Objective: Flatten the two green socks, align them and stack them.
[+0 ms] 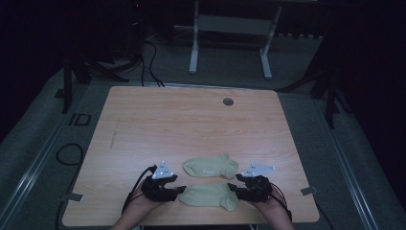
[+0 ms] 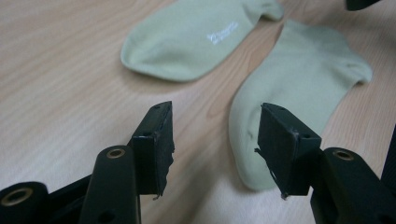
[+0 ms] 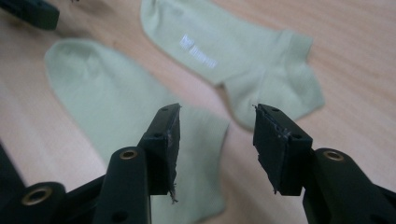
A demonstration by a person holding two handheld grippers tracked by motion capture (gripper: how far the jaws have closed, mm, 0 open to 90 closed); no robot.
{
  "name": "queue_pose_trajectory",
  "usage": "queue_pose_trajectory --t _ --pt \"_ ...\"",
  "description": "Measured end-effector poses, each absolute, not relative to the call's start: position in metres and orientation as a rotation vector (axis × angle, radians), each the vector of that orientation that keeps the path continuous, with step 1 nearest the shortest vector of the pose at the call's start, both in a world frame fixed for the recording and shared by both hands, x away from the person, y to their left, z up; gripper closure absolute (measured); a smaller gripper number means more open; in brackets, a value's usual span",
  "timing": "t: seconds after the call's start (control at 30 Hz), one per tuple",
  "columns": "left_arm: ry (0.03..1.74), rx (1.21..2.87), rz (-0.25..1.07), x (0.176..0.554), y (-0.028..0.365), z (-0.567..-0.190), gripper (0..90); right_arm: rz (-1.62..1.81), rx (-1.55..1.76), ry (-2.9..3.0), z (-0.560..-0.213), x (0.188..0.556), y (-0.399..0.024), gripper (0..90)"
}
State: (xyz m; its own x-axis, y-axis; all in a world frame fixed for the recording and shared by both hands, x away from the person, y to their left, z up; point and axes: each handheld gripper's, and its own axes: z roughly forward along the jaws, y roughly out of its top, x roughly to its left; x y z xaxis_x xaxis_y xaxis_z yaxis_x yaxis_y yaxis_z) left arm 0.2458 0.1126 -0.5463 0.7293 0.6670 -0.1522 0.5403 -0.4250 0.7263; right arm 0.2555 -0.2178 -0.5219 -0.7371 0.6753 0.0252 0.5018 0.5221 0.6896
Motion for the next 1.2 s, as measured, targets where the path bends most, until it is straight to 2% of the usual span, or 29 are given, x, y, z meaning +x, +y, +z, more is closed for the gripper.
queue_pose_trajectory --t 0.3,0.4,0.6,0.67,0.8,0.87,0.9,0.93,1.2 --pt "0.912 2.153 0.181 0.234 0.110 -0.555 45.9 1.009 1.044 2.541 -0.533 0.238 -0.228 52.5" --pt "0.907 2.156 0.165 0.234 0.109 -0.558 49.7 0.996 1.064 2.496 -0.540 0.236 -0.232 58.6" --pt "0.898 2.177 0.165 0.234 0.103 -0.563 54.1 0.951 1.061 2.525 -0.551 0.240 -0.229 61.6" --pt "0.882 2.182 0.175 0.233 0.101 -0.564 58.3 0.935 1.055 2.540 -0.554 0.240 -0.227 63.1" --pt "0.853 2.212 0.194 0.231 0.096 -0.566 67.2 0.914 1.007 2.546 -0.556 0.236 -0.223 73.6" --pt "0.851 2.208 0.186 0.231 0.095 -0.567 73.5 0.913 0.990 2.549 -0.556 0.235 -0.221 78.9" --pt "0.850 2.209 0.186 0.231 0.094 -0.567 81.9 0.908 0.977 2.555 -0.556 0.234 -0.220 81.5" --pt "0.851 2.204 0.188 0.231 0.093 -0.567 84.4 0.906 0.975 2.555 -0.556 0.233 -0.220 82.2" --pt "0.823 2.161 0.205 0.228 0.097 -0.557 86.9 0.934 0.972 2.550 -0.546 0.230 -0.219 83.7"
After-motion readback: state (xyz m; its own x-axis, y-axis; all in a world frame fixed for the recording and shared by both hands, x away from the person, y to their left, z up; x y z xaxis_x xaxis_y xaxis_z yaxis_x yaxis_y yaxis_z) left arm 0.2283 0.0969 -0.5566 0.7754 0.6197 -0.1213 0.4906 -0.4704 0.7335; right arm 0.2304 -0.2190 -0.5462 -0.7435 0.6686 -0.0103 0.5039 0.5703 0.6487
